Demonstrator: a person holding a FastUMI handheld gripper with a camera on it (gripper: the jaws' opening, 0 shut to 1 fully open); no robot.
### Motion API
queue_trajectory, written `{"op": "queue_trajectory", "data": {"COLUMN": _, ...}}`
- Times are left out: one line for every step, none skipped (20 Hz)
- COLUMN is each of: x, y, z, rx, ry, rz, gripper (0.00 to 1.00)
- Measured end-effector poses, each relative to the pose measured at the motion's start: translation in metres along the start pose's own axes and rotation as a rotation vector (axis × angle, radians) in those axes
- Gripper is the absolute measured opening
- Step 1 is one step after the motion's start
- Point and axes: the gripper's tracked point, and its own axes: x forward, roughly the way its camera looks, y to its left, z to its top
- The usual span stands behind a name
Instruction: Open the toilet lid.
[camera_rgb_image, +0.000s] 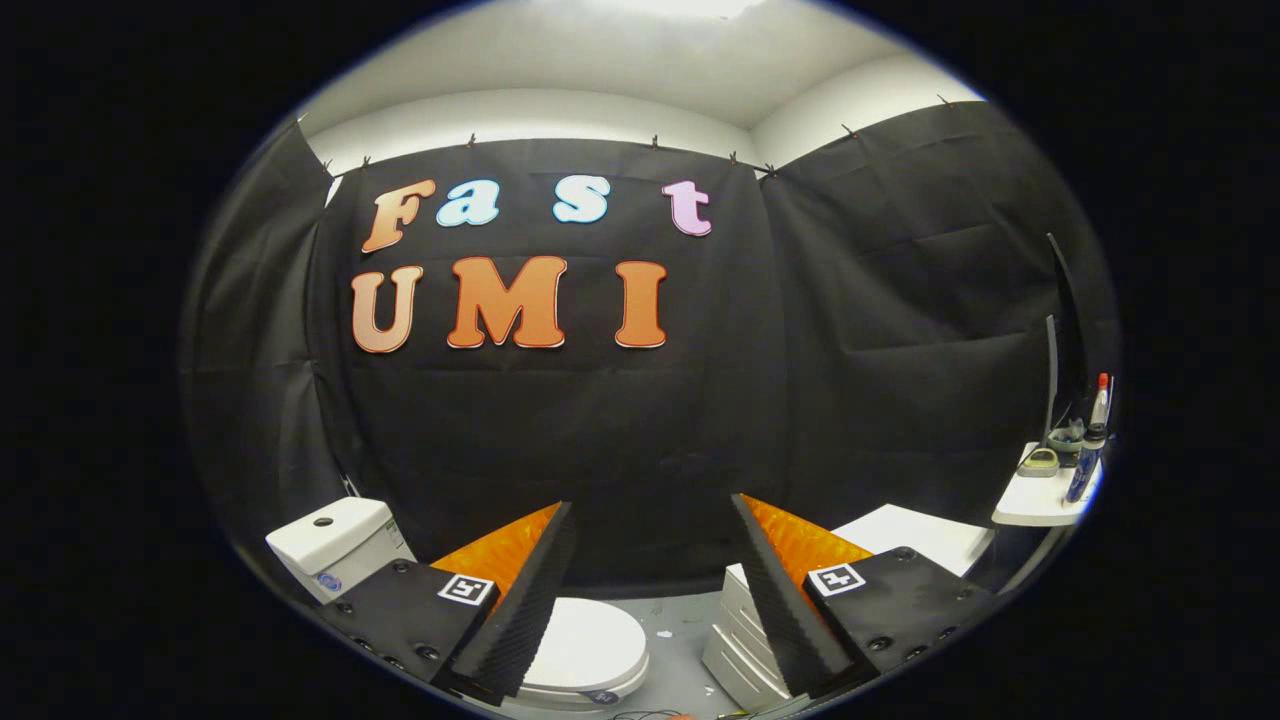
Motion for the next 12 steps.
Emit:
{"op": "queue_trajectory", "data": {"x": 0.002, "y": -0.001, "z": -0.006, "rx": 0.006, "ry": 0.002, "rz": 0.0, "gripper": 0.98}}
{"op": "queue_trajectory", "data": {"x": 0.005, "y": -0.002, "z": -0.011, "rx": 0.016, "ry": -0.007, "rz": 0.001, "gripper": 0.98}}
{"op": "queue_trajectory", "data": {"x": 0.009, "y": -0.003, "z": -0.02, "rx": 0.028, "ry": -0.004, "rz": 0.003, "gripper": 0.98}}
{"op": "queue_trajectory", "data": {"x": 0.014, "y": 0.0, "z": -0.032, "rx": 0.044, "ry": 0.001, "rz": 0.013, "gripper": 0.98}}
{"op": "queue_trajectory", "data": {"x": 0.018, "y": 0.002, "z": -0.045, "rx": 0.059, "ry": 0.006, "rz": 0.026, "gripper": 0.98}}
{"op": "queue_trajectory", "data": {"x": 0.023, "y": 0.004, "z": -0.058, "rx": 0.071, "ry": 0.016, "rz": 0.037, "gripper": 0.98}}
{"op": "queue_trajectory", "data": {"x": 0.027, "y": 0.006, "z": -0.074, "rx": 0.075, "ry": 0.029, "rz": 0.048, "gripper": 0.98}}
{"op": "queue_trajectory", "data": {"x": 0.031, "y": 0.008, "z": -0.091, "rx": 0.075, "ry": 0.047, "rz": 0.06, "gripper": 0.98}}
{"op": "queue_trajectory", "data": {"x": 0.035, "y": 0.011, "z": -0.11, "rx": 0.077, "ry": 0.071, "rz": 0.072, "gripper": 0.98}}
{"op": "queue_trajectory", "data": {"x": 0.039, "y": 0.013, "z": -0.13, "rx": 0.091, "ry": 0.102, "rz": 0.083, "gripper": 0.99}}
{"op": "queue_trajectory", "data": {"x": 0.043, "y": 0.014, "z": -0.152, "rx": 0.107, "ry": 0.141, "rz": 0.091, "gripper": 0.99}}
{"op": "queue_trajectory", "data": {"x": 0.045, "y": 0.013, "z": -0.175, "rx": 0.12, "ry": 0.178, "rz": 0.091, "gripper": 0.99}}
